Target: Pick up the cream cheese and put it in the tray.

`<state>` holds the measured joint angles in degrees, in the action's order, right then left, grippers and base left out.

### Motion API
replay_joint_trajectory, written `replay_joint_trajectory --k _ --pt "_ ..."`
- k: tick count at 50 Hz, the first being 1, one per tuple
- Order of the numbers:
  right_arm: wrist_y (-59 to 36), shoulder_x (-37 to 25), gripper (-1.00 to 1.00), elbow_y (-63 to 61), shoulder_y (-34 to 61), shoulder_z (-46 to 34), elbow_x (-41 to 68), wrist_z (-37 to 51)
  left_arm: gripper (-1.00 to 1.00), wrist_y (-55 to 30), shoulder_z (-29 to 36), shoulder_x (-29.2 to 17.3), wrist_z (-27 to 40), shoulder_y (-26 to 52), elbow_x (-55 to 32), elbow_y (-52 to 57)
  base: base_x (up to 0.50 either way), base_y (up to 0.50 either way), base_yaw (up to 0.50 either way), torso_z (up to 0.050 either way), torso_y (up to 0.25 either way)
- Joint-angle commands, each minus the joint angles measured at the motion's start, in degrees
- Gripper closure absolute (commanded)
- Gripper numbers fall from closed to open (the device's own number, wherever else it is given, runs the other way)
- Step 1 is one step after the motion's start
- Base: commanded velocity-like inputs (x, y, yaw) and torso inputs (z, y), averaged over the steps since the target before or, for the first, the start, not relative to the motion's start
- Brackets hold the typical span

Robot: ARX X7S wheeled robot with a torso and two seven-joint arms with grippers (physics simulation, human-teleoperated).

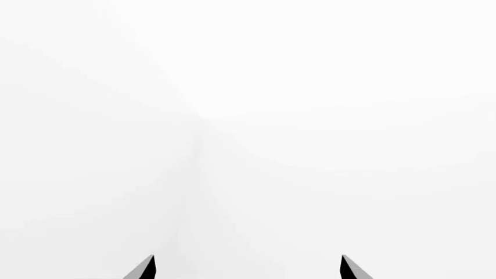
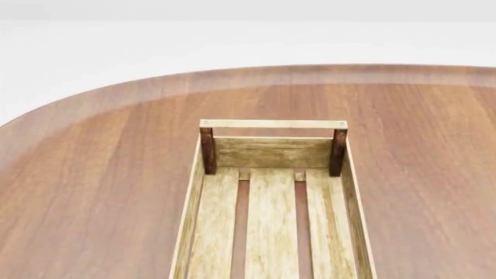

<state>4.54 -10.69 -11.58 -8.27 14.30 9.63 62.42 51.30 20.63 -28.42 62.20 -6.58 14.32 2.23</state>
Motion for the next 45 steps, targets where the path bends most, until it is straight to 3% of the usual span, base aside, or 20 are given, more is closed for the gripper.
replay_joint_trajectory --k 1,32,45 --pt "-1.5 -0.4 -1.0 1.6 0.4 0.9 1.9 0.1 -1.0 -0.1 0.2 -0.2 0.1 0.2 -0.4 0.0 0.0 0.0 0.0 0.0 0.0" --pt "0.0 0.3 -1.0 5.1 -1.0 3.2 5.2 0.5 -1.0 -0.3 0.8 -0.5 0.3 0.4 -0.5 0.0 0.0 0.0 0.0 0.0 0.0" --pt "-9.5 -1.1 -1.0 5.0 0.3 0.8 2.7 3.1 -1.0 -0.4 0.8 -0.6 0.6 0.3 -0.2 0.1 0.0 0.0 0.0 0.0 0.0"
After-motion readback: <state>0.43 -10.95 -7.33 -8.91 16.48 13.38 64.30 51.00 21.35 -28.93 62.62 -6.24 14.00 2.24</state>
